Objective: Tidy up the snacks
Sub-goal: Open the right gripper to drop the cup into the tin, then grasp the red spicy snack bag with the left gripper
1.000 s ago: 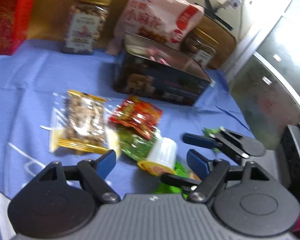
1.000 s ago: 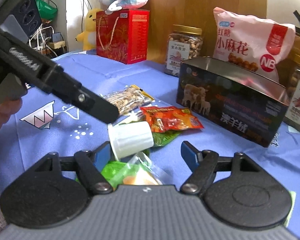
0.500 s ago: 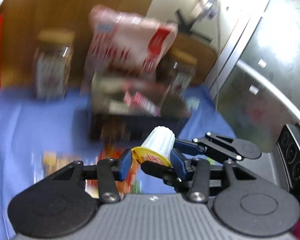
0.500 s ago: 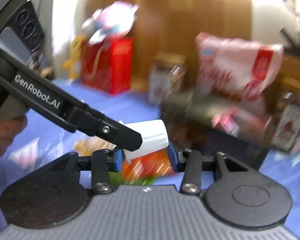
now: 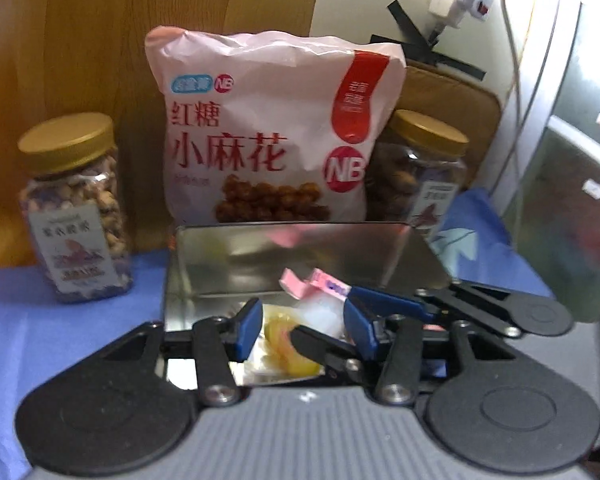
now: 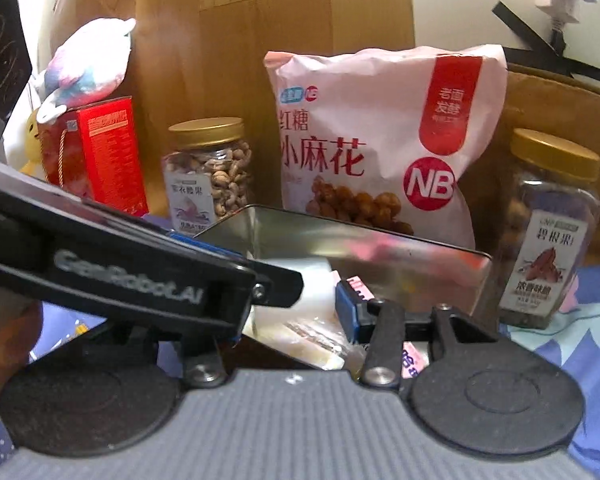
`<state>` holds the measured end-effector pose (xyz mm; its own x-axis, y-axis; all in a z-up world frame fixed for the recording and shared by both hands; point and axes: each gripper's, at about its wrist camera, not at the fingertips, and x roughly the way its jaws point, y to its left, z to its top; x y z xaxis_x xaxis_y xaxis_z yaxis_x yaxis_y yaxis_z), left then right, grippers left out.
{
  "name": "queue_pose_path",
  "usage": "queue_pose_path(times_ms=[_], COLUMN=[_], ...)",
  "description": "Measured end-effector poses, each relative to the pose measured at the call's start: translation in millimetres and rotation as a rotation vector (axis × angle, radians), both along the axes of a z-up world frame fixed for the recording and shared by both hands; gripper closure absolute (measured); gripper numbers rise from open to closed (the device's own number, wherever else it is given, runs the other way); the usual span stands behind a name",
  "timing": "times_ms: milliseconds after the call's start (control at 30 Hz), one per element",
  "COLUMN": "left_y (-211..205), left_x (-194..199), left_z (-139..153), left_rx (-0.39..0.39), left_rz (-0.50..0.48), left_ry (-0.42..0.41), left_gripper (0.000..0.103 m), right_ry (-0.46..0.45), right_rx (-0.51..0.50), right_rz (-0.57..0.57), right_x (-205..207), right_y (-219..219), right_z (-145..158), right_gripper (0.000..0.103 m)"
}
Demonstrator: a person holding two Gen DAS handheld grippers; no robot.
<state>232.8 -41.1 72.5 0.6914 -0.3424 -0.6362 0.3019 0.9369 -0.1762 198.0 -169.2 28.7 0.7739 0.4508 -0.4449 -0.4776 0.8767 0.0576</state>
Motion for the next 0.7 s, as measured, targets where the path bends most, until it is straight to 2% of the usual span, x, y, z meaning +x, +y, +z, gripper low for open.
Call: queue_pose_path(times_ms=[67,200,433,500,600,700], left_y=[-0.8,4.3,48.7,72.8,109.3,140.8], left_x=[-0.7,-7.2,-42.2,-55.2,-70.8,-84.3], left_z=[1.1,6.3,18.1,15.9,4.8,-9.8], left_rx=[0.022,0.035,-0.02,-0.054,-0.1,-0.104], left_rz=[0.012,0.039,0.088,0.118,0.147,0.195], left_ry=[-0.006,-0.028,-0.047,-0.03,0.024,0.071], left_gripper=[0.054,0.052,0.05,0.049,0.049,0.049], right_ry=[-0.005,-0.013,-0.051,-0.017,0.09,0.179], right_rx=[0.014,0.044,0.112,0.135,0.163,0.168], right_rz=[-0.007,-0.016,0.0,0.033,0.079,0.104], right_x=[-3.2,-11.7,-51.8,-62.7,-68.0,-67.6], right_y=[-1.7,-6.7,-19.8,-23.3,-20.9,-12.4], right_z=[-1.7,1.4,12.6,9.9,-3.4,-18.7], right_gripper=[0.046,0.045,0.045,0.045,0.045,0.045])
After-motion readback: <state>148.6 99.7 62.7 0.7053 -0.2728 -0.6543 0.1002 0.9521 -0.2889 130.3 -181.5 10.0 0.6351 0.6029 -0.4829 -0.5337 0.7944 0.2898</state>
